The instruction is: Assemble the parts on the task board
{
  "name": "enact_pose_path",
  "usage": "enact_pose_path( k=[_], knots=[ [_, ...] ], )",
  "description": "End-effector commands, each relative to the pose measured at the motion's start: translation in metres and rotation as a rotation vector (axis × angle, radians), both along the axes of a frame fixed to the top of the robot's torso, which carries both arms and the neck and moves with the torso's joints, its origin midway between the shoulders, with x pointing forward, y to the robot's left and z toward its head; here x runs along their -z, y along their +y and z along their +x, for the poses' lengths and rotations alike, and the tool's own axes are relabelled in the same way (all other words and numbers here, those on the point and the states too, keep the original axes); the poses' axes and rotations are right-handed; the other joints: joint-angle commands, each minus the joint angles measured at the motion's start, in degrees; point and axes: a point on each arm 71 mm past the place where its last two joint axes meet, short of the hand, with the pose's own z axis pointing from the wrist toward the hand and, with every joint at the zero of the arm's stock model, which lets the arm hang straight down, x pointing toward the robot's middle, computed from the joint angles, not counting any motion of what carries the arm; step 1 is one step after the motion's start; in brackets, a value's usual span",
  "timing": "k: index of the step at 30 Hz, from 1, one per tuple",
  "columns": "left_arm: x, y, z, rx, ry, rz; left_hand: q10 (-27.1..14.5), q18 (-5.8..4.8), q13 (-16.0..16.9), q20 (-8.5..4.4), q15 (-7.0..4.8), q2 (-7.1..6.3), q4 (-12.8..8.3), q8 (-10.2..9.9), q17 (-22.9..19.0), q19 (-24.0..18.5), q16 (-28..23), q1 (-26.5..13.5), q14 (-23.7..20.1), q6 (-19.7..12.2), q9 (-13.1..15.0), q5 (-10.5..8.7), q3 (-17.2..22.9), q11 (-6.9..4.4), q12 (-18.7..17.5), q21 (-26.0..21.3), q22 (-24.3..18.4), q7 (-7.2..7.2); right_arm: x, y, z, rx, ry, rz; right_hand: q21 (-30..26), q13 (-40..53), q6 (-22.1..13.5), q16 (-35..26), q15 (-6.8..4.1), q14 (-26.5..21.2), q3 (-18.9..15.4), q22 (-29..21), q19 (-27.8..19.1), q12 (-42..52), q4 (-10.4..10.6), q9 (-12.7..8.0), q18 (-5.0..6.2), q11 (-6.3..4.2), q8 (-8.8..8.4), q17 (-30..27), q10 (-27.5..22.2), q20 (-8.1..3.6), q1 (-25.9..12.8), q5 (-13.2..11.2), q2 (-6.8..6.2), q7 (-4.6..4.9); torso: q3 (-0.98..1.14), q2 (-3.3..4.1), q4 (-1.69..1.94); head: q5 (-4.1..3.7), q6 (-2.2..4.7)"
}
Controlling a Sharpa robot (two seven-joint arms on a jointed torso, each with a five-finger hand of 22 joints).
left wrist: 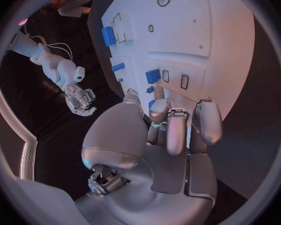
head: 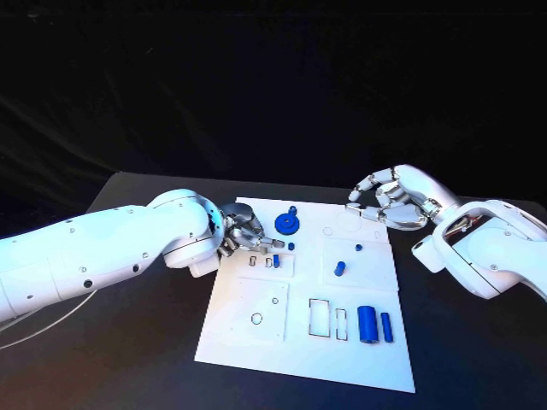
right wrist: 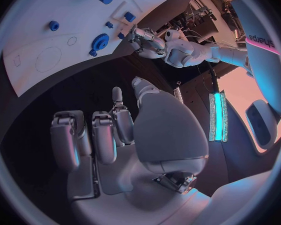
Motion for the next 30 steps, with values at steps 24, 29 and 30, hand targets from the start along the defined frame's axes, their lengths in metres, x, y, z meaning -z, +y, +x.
enact_pose_path(
  k=[24,29,30],
  knots=[
    [0.011,-0.02,0.01,0.057,0.046,0.134,0.05,-1.16,0.65,-0.24,-0.76,1.43,-0.16,2.55,9.61,0.75,0.65,0.06,4.36,-1.48,3.21,-1.02,-1.49,-0.77,0.52,0.9,1.3,-0.49,0.002,0.001,0.001,-0.001,0.018,-0.016,-0.58,3.76,-0.56,-0.4,-0.39,5.31,-0.3,12.38,3.03,-0.21,-0.08,0.26,0.75,-0.3,0.45,11.89,-0.05,-0.44,-0.7,0.63,-0.07,0.06,-0.13,0.11,0.02,0.04,-0.81],
    [0.011,-0.021,0.009,0.063,0.047,0.134,0.04,-1.18,0.68,-0.24,-0.77,1.52,-0.16,2.66,9.61,0.82,0.65,0.43,4.36,-1.62,3.43,-0.88,-1.56,-0.78,0.53,0.96,1.43,-0.51,0.003,0.001,0.001,0.0,0.019,-0.017,-0.69,3.66,-0.61,-0.46,-0.39,5.27,-0.28,12.31,2.96,-0.32,-0.09,0.32,0.78,-0.31,0.49,11.73,-0.14,-0.45,-0.72,0.72,-0.04,0.05,-0.12,0.04,0.06,-0.03,-0.89],
    [0.011,-0.022,0.009,0.065,0.048,0.134,0.04,-1.18,0.68,-0.24,-0.77,1.52,-0.16,2.66,9.61,0.82,0.65,0.43,4.36,-1.62,3.43,-0.88,-1.56,-0.78,0.53,0.96,1.43,-0.51,0.003,0.002,0.001,0.0,0.019,-0.017,-0.69,3.66,-0.61,-0.46,-0.39,5.27,-0.28,12.31,2.96,-0.32,-0.09,0.32,0.78,-0.31,0.49,11.73,-0.14,-0.45,-0.72,0.72,-0.04,0.05,-0.13,0.04,0.07,-0.05,-0.92]
  ],
)
